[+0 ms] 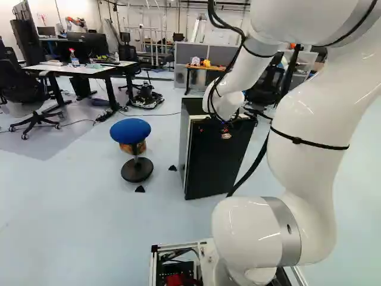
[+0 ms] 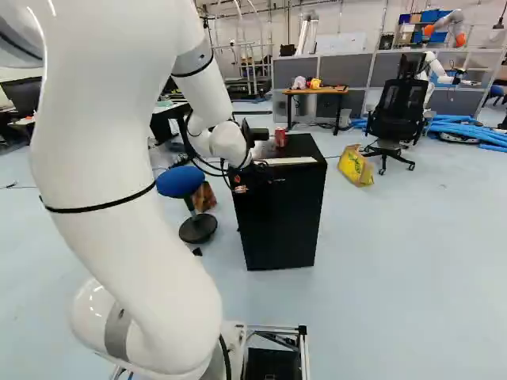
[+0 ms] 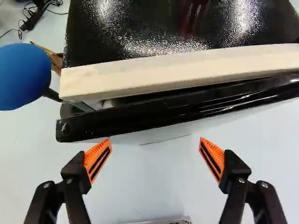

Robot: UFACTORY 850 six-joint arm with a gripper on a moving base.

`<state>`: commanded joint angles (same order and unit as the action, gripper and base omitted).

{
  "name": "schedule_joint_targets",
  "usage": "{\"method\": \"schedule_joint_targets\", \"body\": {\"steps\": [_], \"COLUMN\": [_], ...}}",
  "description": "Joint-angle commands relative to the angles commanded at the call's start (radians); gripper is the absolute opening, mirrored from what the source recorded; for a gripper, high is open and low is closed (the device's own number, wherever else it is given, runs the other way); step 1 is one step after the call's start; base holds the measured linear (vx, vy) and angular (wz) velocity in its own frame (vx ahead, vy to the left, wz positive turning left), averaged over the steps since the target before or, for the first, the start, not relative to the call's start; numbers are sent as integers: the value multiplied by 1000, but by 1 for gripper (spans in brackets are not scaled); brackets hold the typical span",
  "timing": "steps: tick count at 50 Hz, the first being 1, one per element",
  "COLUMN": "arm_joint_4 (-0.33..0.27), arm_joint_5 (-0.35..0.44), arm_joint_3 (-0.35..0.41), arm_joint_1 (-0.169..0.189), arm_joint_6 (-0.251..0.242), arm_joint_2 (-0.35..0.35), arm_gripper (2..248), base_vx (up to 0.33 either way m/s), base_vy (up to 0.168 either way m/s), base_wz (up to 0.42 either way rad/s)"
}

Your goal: Grab a drink from the fridge

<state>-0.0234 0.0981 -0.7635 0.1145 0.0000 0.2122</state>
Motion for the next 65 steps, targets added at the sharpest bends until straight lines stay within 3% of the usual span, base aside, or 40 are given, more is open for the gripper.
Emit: {"method": "schedule_joint_targets", "body": {"steps": [15, 65], "arm_joint_4": [0, 0], "arm_joint_5": [0, 35], "arm_joint_3": [-38, -36], "arm_joint_1": [-7, -7], "arm_joint_6": [0, 0], "arm_joint_2": [32, 30], "arm_gripper": [247, 247], "base_vx": [0, 0], "base_vy": [0, 0], "base_wz": [0, 0]}}
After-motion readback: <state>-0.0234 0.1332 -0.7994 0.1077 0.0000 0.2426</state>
